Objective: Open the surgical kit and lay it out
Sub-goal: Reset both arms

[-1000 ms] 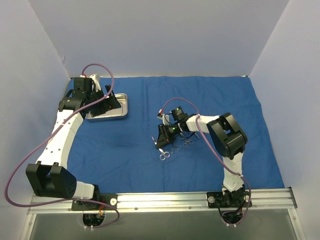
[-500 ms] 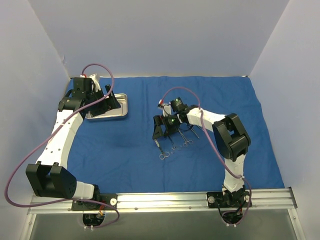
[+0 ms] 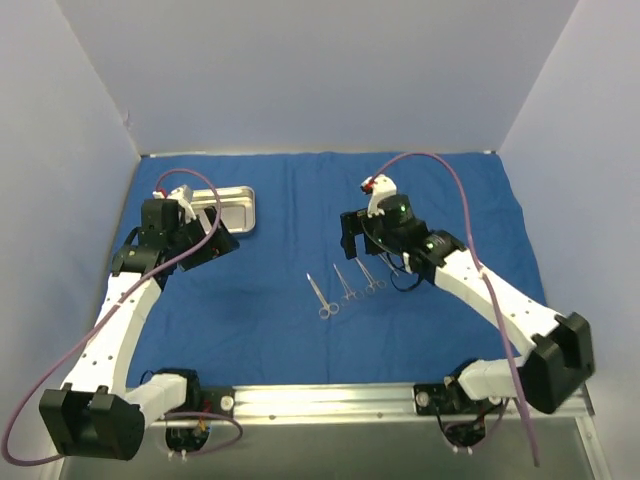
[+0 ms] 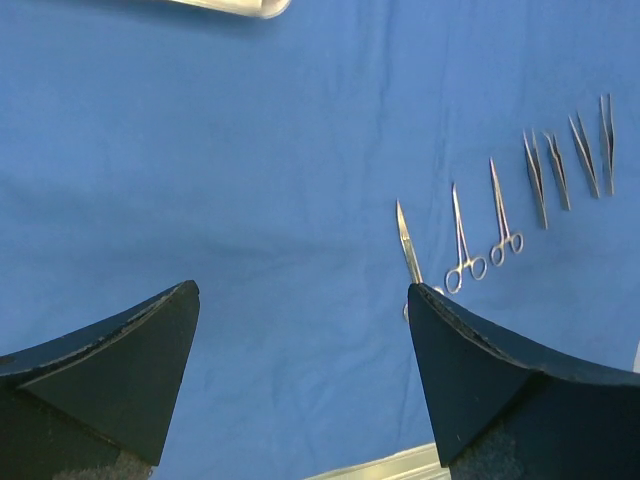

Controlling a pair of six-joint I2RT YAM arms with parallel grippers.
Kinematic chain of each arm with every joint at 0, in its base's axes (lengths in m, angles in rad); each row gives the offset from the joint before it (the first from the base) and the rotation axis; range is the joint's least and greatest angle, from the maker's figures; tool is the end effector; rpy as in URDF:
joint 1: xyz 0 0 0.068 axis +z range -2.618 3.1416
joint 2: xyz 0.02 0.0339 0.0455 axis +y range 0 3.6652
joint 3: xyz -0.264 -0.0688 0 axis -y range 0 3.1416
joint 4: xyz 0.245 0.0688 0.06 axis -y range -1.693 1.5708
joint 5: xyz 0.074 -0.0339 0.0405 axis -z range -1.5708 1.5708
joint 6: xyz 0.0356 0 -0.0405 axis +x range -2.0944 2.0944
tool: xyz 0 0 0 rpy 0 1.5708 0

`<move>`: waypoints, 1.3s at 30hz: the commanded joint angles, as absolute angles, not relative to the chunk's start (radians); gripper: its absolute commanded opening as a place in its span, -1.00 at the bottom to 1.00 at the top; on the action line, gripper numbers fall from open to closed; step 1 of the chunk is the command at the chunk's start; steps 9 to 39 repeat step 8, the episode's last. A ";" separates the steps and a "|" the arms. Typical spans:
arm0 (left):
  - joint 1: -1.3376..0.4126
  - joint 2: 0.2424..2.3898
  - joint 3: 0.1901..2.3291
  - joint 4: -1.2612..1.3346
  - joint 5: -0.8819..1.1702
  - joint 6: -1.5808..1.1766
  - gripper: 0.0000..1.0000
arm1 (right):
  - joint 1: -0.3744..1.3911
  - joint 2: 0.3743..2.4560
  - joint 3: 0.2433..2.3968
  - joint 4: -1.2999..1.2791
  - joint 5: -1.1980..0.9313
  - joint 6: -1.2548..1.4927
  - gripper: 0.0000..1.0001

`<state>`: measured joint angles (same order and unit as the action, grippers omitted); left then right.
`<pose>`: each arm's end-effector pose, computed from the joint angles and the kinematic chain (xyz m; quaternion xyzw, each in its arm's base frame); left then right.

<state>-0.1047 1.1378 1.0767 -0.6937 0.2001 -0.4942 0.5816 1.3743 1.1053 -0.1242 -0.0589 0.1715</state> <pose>0.2347 -0.0318 0.3235 -0.1379 0.9037 -0.2041 0.3502 0.2677 0.1785 0.3232 -0.1853 0.8105 0.2269 0.5072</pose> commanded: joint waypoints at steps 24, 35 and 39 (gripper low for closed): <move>-0.170 1.068 0.822 -0.535 0.359 -0.676 0.87 | 0.703 0.982 0.594 -0.002 0.188 0.523 1.00; -0.170 1.068 0.822 -0.535 0.359 -0.676 0.87 | 0.703 0.982 0.594 -0.002 0.188 0.523 1.00; -0.170 1.068 0.822 -0.535 0.359 -0.676 0.87 | 0.703 0.982 0.594 -0.002 0.188 0.523 1.00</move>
